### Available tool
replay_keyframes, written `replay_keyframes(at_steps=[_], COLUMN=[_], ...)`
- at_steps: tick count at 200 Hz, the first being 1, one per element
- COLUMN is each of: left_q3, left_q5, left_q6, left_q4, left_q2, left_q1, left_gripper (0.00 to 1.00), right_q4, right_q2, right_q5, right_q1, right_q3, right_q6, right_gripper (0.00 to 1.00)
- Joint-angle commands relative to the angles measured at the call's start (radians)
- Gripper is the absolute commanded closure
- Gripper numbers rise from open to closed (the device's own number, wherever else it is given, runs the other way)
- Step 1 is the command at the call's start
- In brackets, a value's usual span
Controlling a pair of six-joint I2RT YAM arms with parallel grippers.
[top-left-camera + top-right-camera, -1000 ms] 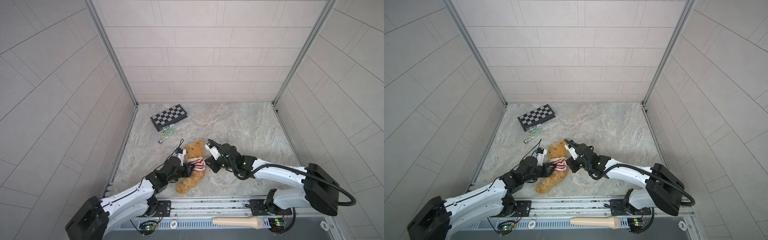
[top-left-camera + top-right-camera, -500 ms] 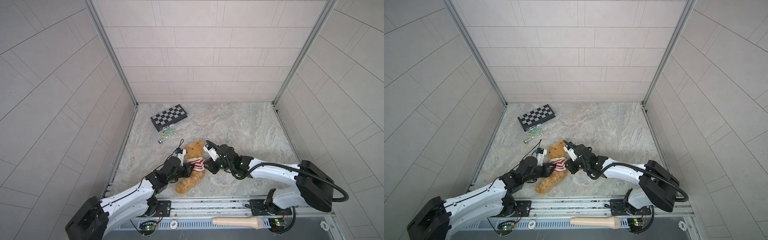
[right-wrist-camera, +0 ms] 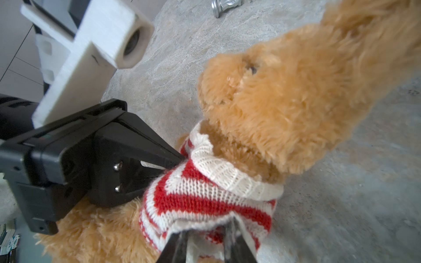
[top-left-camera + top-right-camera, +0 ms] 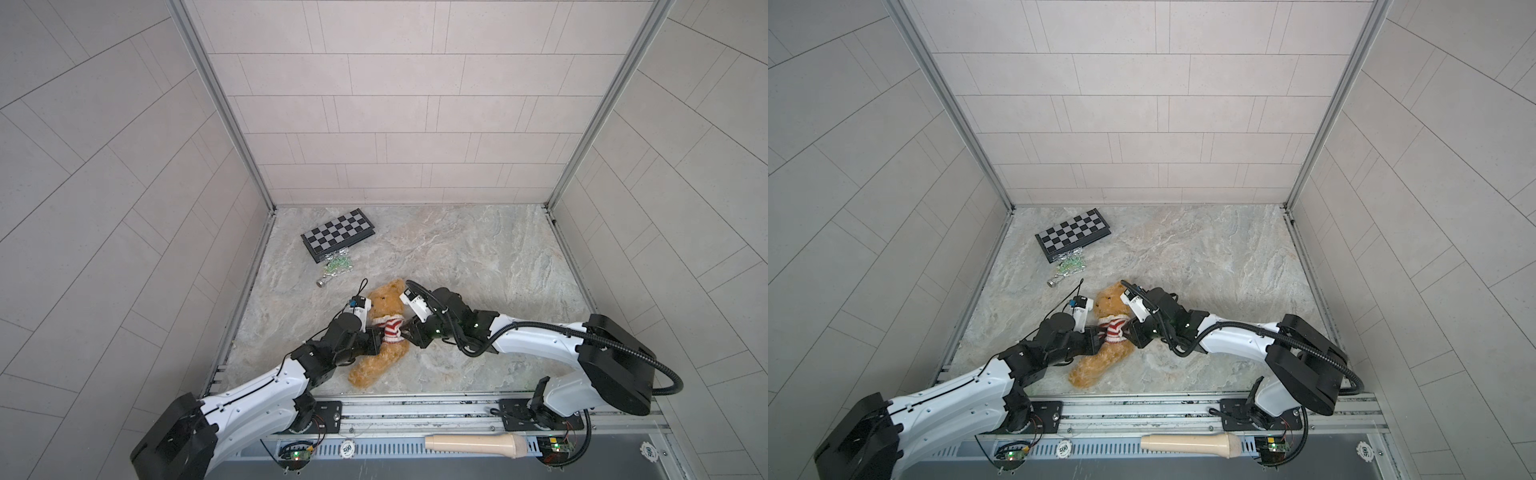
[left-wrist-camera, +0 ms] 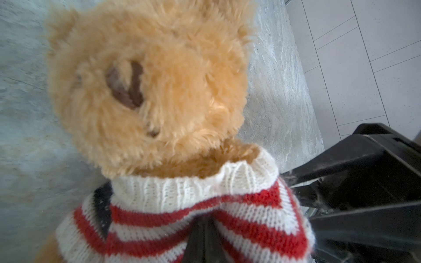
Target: Dress the teddy bear
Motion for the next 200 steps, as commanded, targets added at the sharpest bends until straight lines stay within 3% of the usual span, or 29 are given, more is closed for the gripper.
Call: replay_keyframes(at_steps=[1, 128, 200], left_q3=[-0.016, -0.008, -0.019], left_q5=[-0.016, -0.014, -0.013], left_q6=[0.024, 0.047, 0.055], left_q4=[-0.076, -0.065, -0.056], left_q2=[0.001, -0.048, -0.033], left_q1=[0.003, 0.004, 0.003], left_gripper=[0.99, 0.95, 0.96], right_q4=[0.044, 0.093, 0.061], right_q2=[0.009, 0.002, -0.056], right_q5=[-0.037, -0.042, 0.181], right_q1=[0.024, 0.104, 0.099], right_q3=[0.023, 0.049, 0.002], right_q6=[0.005, -0.044, -0.024], right_gripper=[0.69, 0.67, 0.71])
